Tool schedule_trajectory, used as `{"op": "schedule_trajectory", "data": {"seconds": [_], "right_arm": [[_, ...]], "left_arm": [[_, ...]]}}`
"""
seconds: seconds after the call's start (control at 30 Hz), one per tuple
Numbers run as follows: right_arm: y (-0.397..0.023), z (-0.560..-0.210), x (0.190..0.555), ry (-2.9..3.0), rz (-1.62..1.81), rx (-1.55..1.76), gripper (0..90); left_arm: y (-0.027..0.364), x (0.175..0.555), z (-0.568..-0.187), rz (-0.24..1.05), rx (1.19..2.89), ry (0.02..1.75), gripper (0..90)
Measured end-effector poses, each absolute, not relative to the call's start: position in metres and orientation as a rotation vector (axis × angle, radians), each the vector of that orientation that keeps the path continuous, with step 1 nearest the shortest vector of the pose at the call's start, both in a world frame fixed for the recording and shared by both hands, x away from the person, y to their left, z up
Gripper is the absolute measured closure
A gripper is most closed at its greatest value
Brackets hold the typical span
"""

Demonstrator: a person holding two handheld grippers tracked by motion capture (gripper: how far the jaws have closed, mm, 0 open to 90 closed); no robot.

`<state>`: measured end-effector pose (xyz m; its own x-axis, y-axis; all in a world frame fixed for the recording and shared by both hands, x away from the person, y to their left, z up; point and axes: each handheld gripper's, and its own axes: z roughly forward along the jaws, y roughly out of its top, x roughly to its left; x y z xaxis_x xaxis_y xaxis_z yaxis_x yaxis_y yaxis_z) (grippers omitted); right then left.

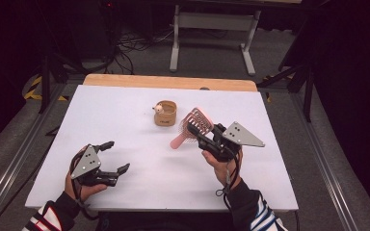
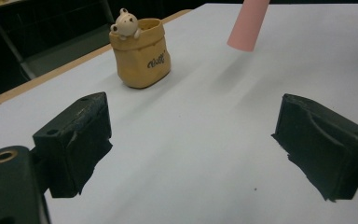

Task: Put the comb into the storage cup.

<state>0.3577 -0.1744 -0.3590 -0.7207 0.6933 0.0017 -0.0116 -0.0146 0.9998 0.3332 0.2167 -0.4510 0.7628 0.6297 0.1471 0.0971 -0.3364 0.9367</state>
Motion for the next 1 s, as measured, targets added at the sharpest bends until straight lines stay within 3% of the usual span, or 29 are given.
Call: {"op": "schedule_trajectory", "data": {"seconds": [0.47,1.0], "right_arm": [[-0.181,-0.343,0.370,1.714,1.765,0.690,63.4],[-0.182,-0.331,0.387,1.678,1.747,0.716,63.4]], "left_arm": [[0.235,0.327,-0.455,0.614,1.857,0.585,6.0],[0.230,0.327,-0.457,0.628,1.880,0.583,4.2]]}}
